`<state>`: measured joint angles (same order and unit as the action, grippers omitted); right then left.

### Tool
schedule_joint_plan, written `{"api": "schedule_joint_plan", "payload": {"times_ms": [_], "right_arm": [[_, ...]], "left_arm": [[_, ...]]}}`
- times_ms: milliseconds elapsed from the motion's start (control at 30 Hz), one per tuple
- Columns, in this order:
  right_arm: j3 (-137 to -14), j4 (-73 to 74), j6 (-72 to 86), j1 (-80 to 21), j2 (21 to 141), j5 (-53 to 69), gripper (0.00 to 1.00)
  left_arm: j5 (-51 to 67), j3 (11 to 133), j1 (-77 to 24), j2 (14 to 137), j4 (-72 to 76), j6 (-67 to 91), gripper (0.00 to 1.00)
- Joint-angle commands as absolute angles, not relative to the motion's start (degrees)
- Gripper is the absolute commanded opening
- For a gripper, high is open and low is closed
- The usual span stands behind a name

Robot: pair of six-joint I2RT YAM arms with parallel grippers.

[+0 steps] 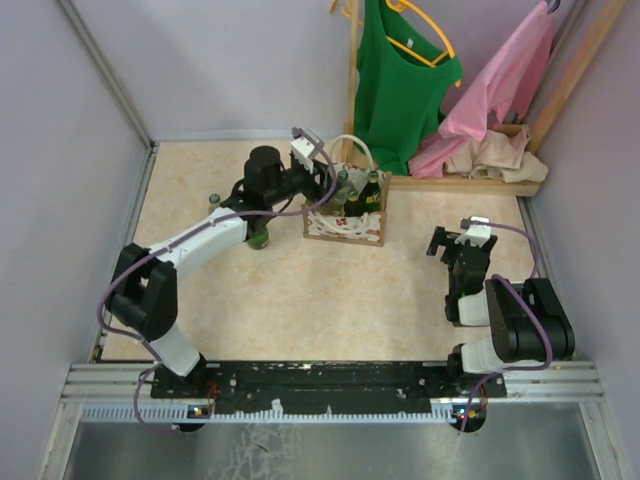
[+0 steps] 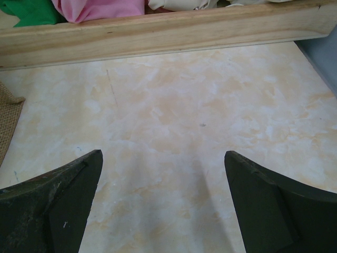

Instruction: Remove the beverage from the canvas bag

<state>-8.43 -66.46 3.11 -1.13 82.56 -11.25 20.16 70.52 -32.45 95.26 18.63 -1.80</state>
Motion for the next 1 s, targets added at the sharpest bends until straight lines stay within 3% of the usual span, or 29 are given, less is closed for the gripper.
{"api": "schedule_joint_plan", "payload": {"times_ms": [0, 567, 967], "right_arm": [[-10.4, -69.6, 2.4, -1.6, 82.7, -11.5, 0.99], [-10.5, -69.6, 2.5, -1.6, 82.7, -11.6, 0.99], [-10.5, -69.6, 2.4, -1.6, 82.7, -11.5, 0.99]], "left_arm": [[22.2, 73.2, -34.6, 97.1, 19.8, -3.8, 0.71], [17.7, 74.4, -38.8, 103.2, 19.9, -6.9, 0.74], [15.8, 76.8, -39.4, 108.9, 20.0, -6.9, 0.6]]}}
